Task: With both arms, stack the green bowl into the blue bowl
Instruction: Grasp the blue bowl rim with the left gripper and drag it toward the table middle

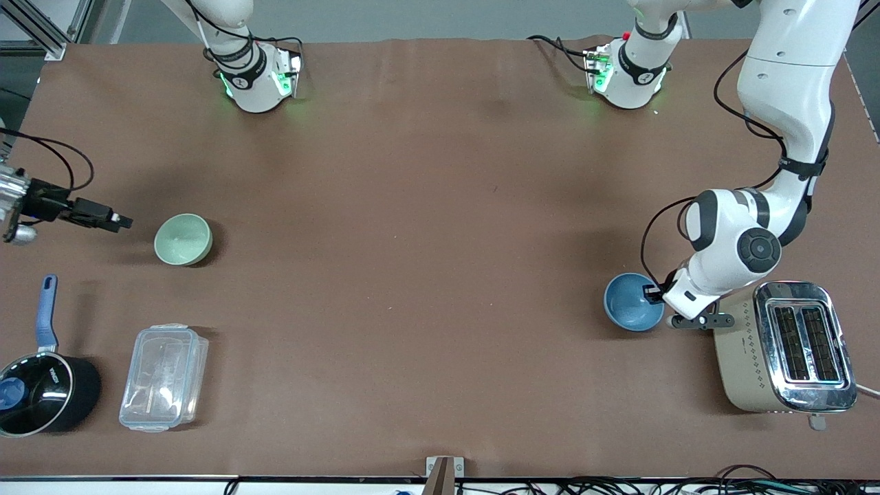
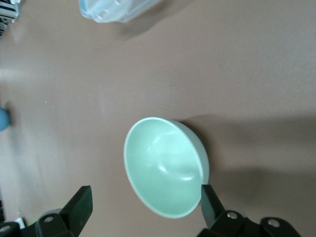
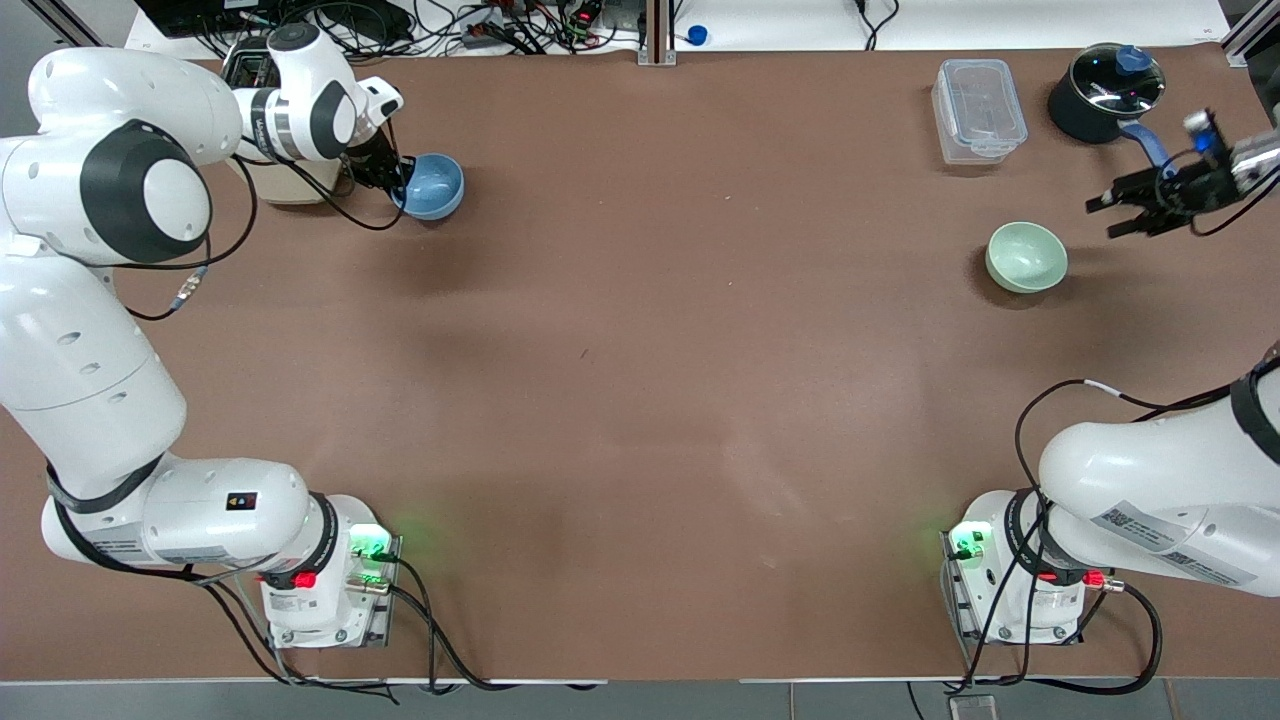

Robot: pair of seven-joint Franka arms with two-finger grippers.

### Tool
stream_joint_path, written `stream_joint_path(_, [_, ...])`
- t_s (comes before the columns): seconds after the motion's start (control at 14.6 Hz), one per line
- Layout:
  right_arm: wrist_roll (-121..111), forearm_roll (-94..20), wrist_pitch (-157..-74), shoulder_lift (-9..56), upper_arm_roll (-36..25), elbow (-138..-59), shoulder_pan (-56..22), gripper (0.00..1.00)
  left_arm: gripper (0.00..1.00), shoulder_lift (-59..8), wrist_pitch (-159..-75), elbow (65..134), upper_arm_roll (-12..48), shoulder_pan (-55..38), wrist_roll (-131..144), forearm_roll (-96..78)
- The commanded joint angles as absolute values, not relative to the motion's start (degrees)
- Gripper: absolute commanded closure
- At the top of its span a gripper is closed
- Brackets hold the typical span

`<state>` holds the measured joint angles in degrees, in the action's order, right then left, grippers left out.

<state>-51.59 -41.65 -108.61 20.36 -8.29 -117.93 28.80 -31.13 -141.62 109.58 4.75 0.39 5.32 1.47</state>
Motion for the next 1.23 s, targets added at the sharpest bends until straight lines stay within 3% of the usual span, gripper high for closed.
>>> stream_joint_path(0.0, [-60.79, -49.80, -108.63, 27.49, -7.38, -117.16, 31.55, 0.03, 1.00, -30.41, -141.59, 109.51, 5.97, -0.52, 6.85, 2.46])
stream_joint_path(0.2, [-62.67, -53.26, -109.59, 31.72, -7.30, -116.81, 31.38, 0.05, 1.00, -29.09, -140.37, 108.55, 11.58, -0.79, 15.34, 2.37])
stream_joint_path(0.34, [-62.84, -53.35, -110.82, 33.92, -7.21, -116.11, 31.03, 0.17, 1.00, -29.00, -138.44, 106.88, 16.50, -0.97, 24.83, 2.46])
stream_joint_path(0.41, [-62.84, -53.35, -111.44, 33.93, -7.12, -116.10, 30.94, 0.34, 1.00, -29.09, -138.08, 106.18, 18.35, -1.66, 28.70, 2.46])
stream_joint_path(0.48, [-62.84, -53.44, -111.79, 33.93, -7.12, -116.02, 30.76, 0.72, 1.00, -29.35, -138.08, 105.48, 19.85, -2.71, 32.66, 2.46])
stream_joint_path(0.61, [-62.84, -53.44, -111.88, 33.93, -7.12, -115.40, 30.67, 0.92, 1.00, -30.32, -138.08, 103.90, 20.74, -8.23, 41.79, 2.37])
stream_joint_path(0.96, [-62.67, -53.26, -112.76, 32.09, -7.03, -115.31, 29.80, 0.97, 1.00, -36.90, -138.51, 96.60, 20.21, -21.69, 58.08, 2.55])
stream_joint_path(1.16, [-58.82, -52.47, -112.59, 25.86, -7.47, -115.84, 27.17, 0.97, 1.00, -40.77, -138.95, 92.91, 19.78, -25.92, 60.47, 2.55])
